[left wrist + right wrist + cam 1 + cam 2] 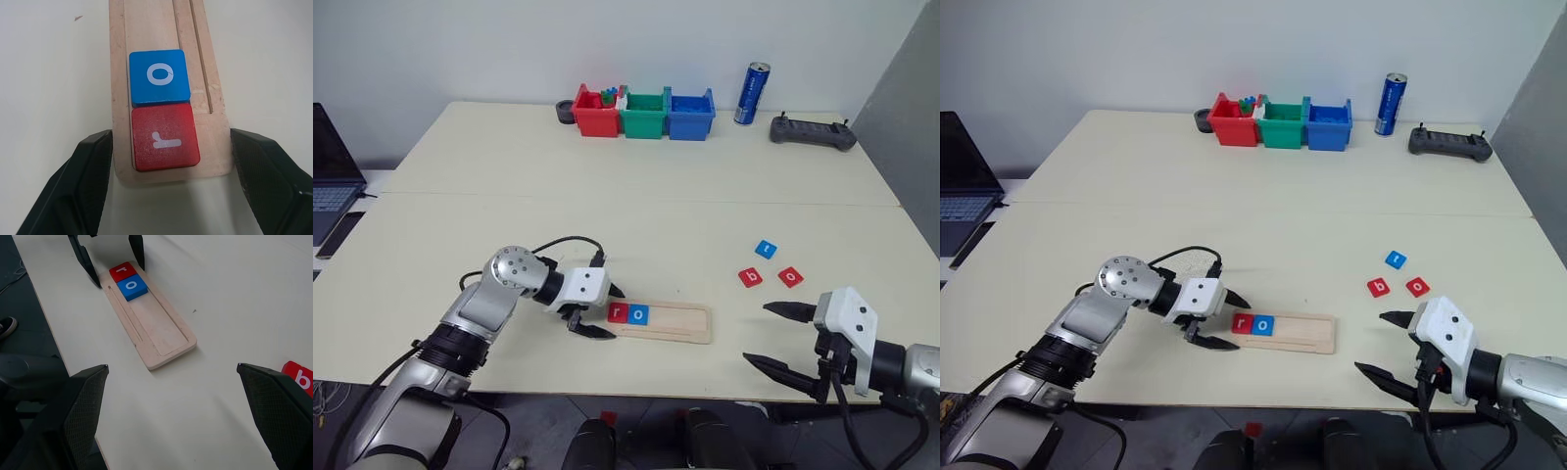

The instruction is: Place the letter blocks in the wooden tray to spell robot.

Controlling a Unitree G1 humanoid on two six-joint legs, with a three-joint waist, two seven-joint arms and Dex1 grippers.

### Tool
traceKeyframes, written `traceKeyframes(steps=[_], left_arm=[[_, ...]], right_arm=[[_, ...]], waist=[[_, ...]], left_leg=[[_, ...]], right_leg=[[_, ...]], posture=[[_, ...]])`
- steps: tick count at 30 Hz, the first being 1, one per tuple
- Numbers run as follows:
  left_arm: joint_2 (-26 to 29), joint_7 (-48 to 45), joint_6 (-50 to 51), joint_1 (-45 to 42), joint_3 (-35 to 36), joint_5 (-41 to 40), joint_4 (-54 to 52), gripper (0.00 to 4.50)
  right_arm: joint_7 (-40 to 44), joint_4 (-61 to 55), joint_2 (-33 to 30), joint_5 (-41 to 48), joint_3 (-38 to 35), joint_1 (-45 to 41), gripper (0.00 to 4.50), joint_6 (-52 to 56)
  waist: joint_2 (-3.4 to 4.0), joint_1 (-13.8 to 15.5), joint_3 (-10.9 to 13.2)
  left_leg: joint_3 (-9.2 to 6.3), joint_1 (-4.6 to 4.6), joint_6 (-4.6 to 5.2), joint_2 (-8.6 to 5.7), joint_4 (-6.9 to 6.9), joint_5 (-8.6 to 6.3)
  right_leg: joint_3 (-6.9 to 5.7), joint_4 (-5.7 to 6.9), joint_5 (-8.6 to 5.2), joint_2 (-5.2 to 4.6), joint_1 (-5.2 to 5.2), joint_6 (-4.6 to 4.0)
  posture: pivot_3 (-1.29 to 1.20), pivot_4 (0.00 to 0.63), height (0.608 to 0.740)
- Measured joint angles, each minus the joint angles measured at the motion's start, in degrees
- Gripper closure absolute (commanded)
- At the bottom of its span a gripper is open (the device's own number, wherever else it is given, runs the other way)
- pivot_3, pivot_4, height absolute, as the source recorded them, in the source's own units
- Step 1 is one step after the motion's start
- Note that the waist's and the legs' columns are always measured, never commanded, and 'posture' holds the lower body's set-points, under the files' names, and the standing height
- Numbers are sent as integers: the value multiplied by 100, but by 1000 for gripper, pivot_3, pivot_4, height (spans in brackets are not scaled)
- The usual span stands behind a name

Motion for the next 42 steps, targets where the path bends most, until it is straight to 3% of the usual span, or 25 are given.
traceKeyframes(steps=[2, 13, 30, 35, 42], left_arm=[[-67, -4, 7, 0, -6, -9, 55, 27], [-79, 0, 62, 88, 101, -223, 30, 27], [692, 885, 1834, 1431, 2159, -1659, -1394, 27], [709, 717, 1866, 1501, 2485, -2177, -1491, 27], [817, 352, 1595, 1739, 2601, -2426, -1576, 27]], right_arm=[[-2, 1, 0, 0, 36, -18, 0, 1], [-18, 1, 0, 17, 75, -145, 0, 46], [-512, 556, 419, 73, -83, -611, 0, 299], [-962, 732, 828, 136, -74, -884, 0, 479], [-1172, 749, 821, -216, 198, -830, 0, 494]], waist=[[-1, -1, 1], [-5, -13, 3], [-11, -20, 9], [-11, -18, 9], [-10, -19, 10]], left_leg=[[-1, 0, 0, 0, 0, 0], [-4, 0, 0, 2, 0, 0], [-4, -4, 0, 6, -3, 0], [-4, -10, 0, 7, -7, 0], [3, -15, 0, 8, -12, 0]], right_leg=[[-1, 0, 0, 0, 0, 0], [-4, 0, 0, 2, -5, 0], [-5, 1, -1, 1, -23, -1], [-5, 0, -1, 1, -32, -3], [0, 5, -2, 2, -49, -5]], posture=[[0, 150, 740], [0, 150, 740], [0, 150, 740], [0, 150, 740], [0, 150, 740]])
